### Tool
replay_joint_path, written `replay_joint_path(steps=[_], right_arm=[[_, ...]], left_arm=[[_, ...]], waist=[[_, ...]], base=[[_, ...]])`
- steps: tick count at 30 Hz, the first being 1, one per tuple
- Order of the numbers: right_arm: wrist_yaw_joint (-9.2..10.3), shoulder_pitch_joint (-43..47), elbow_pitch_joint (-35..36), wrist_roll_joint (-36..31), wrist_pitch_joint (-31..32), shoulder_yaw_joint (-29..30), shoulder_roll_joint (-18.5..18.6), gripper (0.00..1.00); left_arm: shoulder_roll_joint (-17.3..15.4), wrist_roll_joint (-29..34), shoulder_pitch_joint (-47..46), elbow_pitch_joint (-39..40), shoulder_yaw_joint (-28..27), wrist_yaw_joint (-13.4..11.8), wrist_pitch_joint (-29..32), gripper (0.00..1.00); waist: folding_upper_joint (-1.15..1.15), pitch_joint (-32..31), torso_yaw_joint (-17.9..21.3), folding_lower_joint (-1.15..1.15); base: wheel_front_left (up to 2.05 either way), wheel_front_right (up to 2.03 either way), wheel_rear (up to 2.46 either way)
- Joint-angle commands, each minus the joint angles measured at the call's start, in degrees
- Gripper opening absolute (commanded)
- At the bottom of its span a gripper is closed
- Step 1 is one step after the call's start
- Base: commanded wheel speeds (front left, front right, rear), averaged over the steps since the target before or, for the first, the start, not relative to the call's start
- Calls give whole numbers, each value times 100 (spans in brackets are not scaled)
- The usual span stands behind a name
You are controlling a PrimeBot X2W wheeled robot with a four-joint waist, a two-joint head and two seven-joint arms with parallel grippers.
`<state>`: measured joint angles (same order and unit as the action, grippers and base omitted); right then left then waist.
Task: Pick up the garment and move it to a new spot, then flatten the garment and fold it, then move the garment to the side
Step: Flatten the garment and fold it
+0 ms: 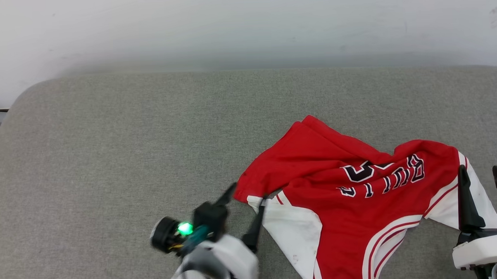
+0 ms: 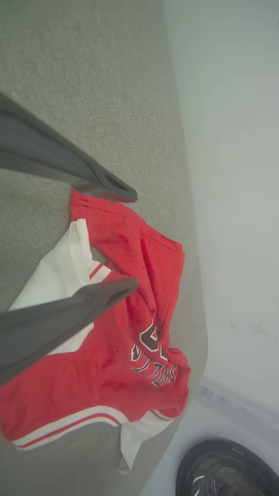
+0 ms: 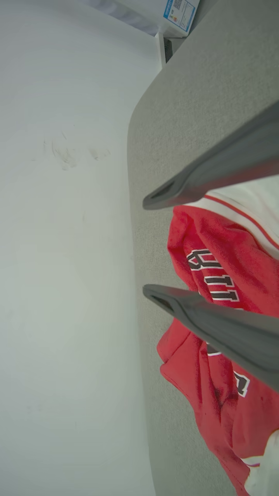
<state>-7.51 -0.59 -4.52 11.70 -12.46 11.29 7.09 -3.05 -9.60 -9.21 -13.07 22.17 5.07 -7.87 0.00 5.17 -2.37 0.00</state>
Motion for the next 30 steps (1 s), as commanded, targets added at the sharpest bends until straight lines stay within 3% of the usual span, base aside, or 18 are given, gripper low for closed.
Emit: replay_joint_path(steps=[1, 7, 12, 17, 30], right_arm=[[4, 56, -5, -8, 18, 21, -4, 100], [4, 22, -85, -63, 22, -25, -47, 100], [4, -91, -172, -70, -12, -161, -64, 100], [4, -173, -259, -29, -65, -170, -49, 100], [4, -356, -473, 23, -178, -228, -80, 100]], left_arm=[[5, 56, -80, 26, 144, 50, 293, 100], [-21, 51, -626, 508, 930, 183, 2629, 100], [-119, 55, -918, 838, 1302, 207, 3703, 100], [-208, 153, -1058, 701, 1459, 196, 3972, 100], [-162, 287, -1362, -43, 1523, 7, 3531, 100]], waist=[[0, 29, 22, 0], [0, 151, 179, 0], [0, 283, 397, 0], [0, 435, 597, 0], [0, 714, 821, 0]], base=[[0, 0, 0], [0, 0, 0], [0, 0, 0], [0, 0, 0], [0, 0, 0]])
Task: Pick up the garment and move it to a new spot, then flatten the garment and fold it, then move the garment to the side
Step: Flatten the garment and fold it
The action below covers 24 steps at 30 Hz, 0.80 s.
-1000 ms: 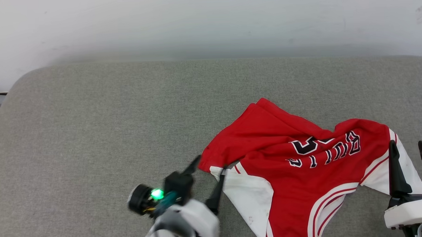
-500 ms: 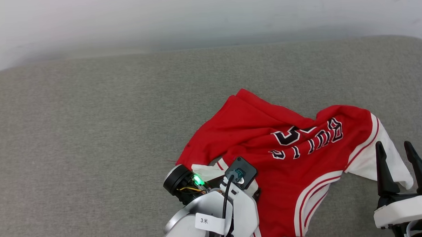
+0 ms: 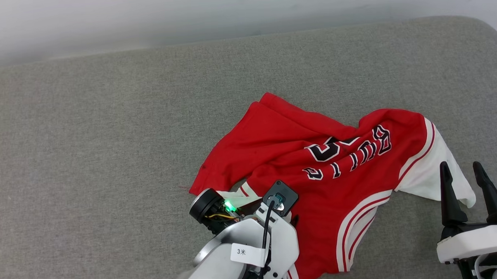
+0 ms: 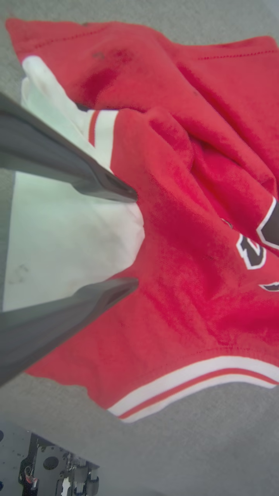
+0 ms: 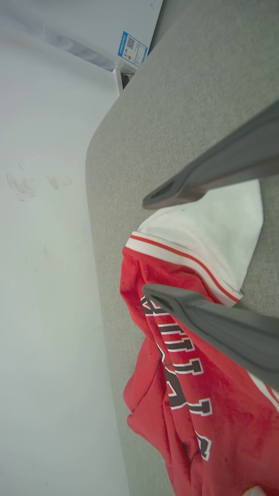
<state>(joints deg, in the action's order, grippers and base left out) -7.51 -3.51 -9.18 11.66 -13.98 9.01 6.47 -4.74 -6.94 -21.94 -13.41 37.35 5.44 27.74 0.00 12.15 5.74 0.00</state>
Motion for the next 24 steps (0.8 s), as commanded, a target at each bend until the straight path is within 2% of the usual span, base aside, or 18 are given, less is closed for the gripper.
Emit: replay_joint_path(steps=[1, 6, 7, 17, 24], right_arm=[[4, -81, -25, 31, -29, 1, -18, 100], [4, -132, -79, 45, -62, -4, -5, 100], [4, -156, -121, 43, -78, 13, 3, 100], [4, -77, -287, -17, -95, 99, 37, 100], [4, 86, -400, -71, -49, 223, 76, 100]], left_arm=[[13, 24, -114, -55, 9, -43, -57, 100], [22, 56, -223, -295, 63, -49, -151, 100], [38, -32, -243, -392, 104, -12, -182, 0], [63, -179, -177, -279, 138, -55, -537, 0], [-6, -399, 121, 233, -148, -348, -962, 0]], waist=[[0, 30, 15, 0], [0, 105, 31, 0], [0, 128, 23, 0], [0, -64, -292, 0], [0, -376, -839, 0]], base=[[0, 0, 0], [0, 0, 0], [0, 0, 0], [0, 0, 0], [0, 0, 0]])
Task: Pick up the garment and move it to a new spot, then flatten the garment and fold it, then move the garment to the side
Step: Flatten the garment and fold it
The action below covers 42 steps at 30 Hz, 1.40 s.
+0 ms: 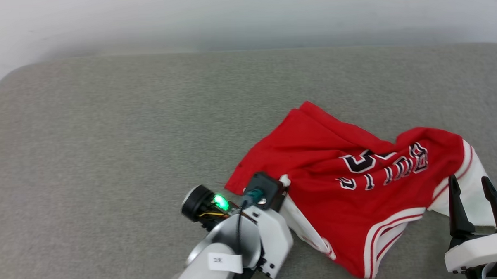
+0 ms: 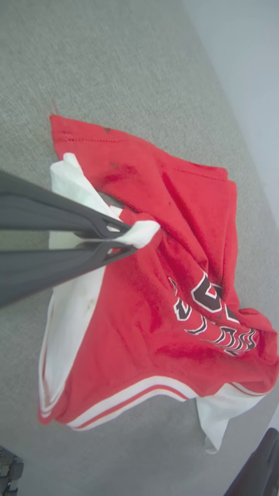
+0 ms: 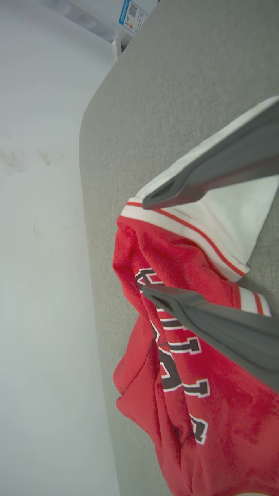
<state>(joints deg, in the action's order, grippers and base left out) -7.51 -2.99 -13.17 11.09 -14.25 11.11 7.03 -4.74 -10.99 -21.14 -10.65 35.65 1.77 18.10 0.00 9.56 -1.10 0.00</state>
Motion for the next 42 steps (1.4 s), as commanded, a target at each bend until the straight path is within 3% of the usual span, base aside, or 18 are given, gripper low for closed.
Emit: replay_joint_path(steps=[1, 6, 12, 22, 23, 24, 25, 33, 37, 42], right_arm=[[4, 41, -5, -18, 0, 5, 18, 100], [4, 120, -42, -77, 133, 64, 51, 100], [4, 157, -68, -118, 306, 41, 47, 100], [4, 177, -157, -141, 594, 50, 73, 100], [4, 175, -168, -141, 607, 39, 74, 100], [4, 172, -179, -138, 614, 31, 75, 100], [4, 174, -197, -134, 628, 19, 75, 100], [4, 314, -222, -65, 658, 2, 91, 100], [4, 372, -136, -43, 739, -13, 122, 100], [4, 462, 107, -11, 1154, -51, 243, 100]], left_arm=[[-56, -30, 112, 42, -64, -55, -50, 0], [-323, -244, 496, 275, -540, -375, -337, 0], [-620, -559, 1063, 99, -1080, -651, -727, 0], [-647, -750, 1162, -1081, -1332, -611, -1652, 0], [-629, -752, 1130, -1225, -1350, -619, -1735, 9], [-625, -732, 1103, -1360, -1345, -639, -1793, 45], [-622, -718, 1081, -1504, -1338, -652, -1822, 100], [-758, -395, 830, -1607, -1364, -922, -2717, 100], [-884, -143, 849, -1119, -1351, -941, -3266, 100], [-960, 301, 1167, 47, -1468, -1108, -3336, 100]], waist=[[0, -140, -210, 0], [0, -248, -589, 0], [0, -280, -746, 0], [0, -256, -732, 0], [0, -265, -724, 0], [0, -281, -717, 0], [0, -308, -710, 0], [0, -596, -710, 0], [0, -705, -688, 0], [0, -719, -658, 0]], base=[[0, 0, 0], [0, 0, 0], [0, 0, 0], [0, 0, 0], [0, 0, 0], [0, 0, 0], [0, 0, 0], [0, 0, 0], [0, 0, 0], [0, 0, 0]])
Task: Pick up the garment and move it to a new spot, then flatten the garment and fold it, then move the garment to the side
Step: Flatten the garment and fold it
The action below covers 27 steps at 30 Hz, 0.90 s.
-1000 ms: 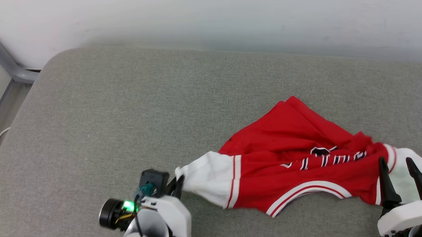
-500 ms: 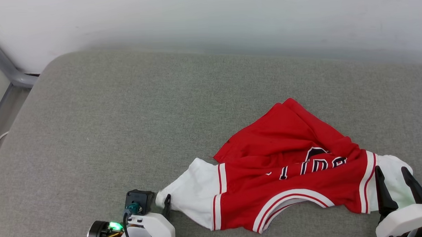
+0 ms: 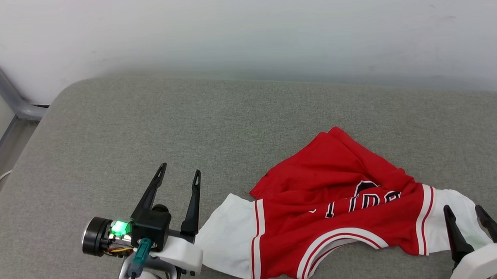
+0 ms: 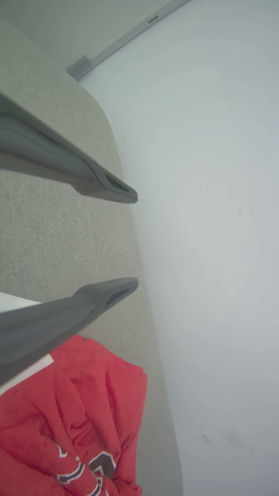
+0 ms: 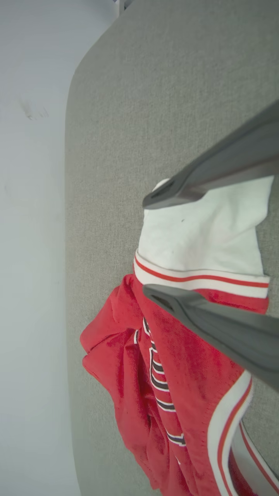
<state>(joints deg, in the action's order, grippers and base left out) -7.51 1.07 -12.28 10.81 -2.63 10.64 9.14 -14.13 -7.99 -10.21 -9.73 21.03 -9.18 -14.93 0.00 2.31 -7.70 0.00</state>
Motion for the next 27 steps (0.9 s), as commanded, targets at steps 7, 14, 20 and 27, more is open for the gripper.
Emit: replay_joint_path(steps=[7, 14, 20, 27], right_arm=[[4, 176, 472, -59, 2098, 321, 338, 100], [4, 136, 1054, -140, 4330, 700, 503, 100], [6, -93, 1130, -238, 4926, 883, 508, 100], [5, -263, 814, -558, 4800, 1047, 459, 100]], left_arm=[[50, 282, 425, 710, -110, 27, -32, 100], [140, 385, 296, 848, -189, 157, -27, 100], [225, 412, 189, 792, -253, 283, -28, 100], [285, 434, 139, 719, -350, 381, -28, 100]], waist=[[0, 147, -10, 0], [0, 399, -101, 0], [0, 646, -245, 0], [0, 829, -370, 0]], base=[[0, 0, 0], [0, 0, 0], [0, 0, 0], [0, 0, 0]])
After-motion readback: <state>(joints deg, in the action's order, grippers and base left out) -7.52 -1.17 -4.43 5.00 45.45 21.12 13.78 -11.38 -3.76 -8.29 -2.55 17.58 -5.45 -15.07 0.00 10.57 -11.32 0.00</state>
